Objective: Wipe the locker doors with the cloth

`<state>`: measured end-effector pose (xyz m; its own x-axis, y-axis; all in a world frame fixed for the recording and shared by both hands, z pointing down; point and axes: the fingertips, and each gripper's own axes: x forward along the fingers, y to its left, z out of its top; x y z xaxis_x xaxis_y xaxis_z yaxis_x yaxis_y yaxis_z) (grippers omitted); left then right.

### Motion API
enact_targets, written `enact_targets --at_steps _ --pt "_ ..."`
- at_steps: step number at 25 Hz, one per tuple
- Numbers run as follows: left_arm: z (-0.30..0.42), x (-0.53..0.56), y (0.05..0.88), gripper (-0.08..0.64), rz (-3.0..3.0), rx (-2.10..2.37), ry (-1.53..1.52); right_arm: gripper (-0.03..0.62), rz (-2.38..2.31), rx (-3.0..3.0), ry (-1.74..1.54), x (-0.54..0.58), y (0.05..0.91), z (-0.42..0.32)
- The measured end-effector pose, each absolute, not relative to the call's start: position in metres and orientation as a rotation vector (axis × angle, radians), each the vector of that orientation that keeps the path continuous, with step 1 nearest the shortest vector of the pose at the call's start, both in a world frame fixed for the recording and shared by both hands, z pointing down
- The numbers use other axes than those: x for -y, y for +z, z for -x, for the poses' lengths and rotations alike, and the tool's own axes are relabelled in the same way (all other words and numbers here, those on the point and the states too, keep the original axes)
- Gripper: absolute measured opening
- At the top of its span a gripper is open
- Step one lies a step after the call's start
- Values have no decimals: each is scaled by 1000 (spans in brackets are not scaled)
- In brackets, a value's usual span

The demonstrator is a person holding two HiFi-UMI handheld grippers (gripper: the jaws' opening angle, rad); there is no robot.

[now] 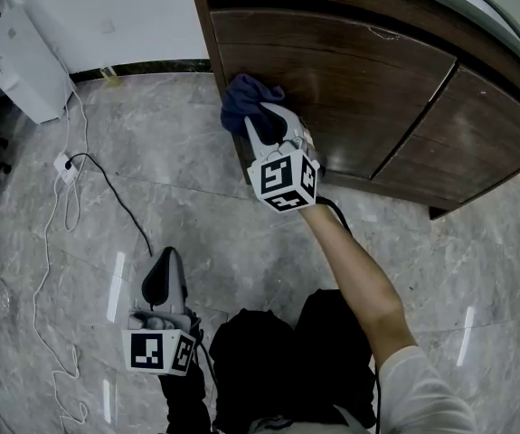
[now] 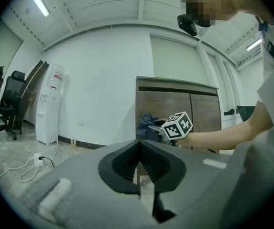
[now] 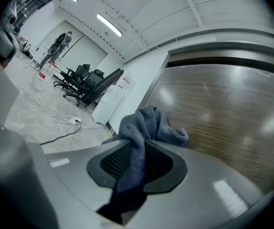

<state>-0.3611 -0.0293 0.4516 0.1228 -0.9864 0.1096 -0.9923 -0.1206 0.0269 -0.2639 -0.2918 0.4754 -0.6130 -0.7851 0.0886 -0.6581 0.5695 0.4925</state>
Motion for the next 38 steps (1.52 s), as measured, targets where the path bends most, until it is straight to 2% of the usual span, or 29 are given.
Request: enact_targets --at_steps 38 --pt "293 53 458 2 -2359 1923 150 91 -1458 2292 -631 284 483 62"
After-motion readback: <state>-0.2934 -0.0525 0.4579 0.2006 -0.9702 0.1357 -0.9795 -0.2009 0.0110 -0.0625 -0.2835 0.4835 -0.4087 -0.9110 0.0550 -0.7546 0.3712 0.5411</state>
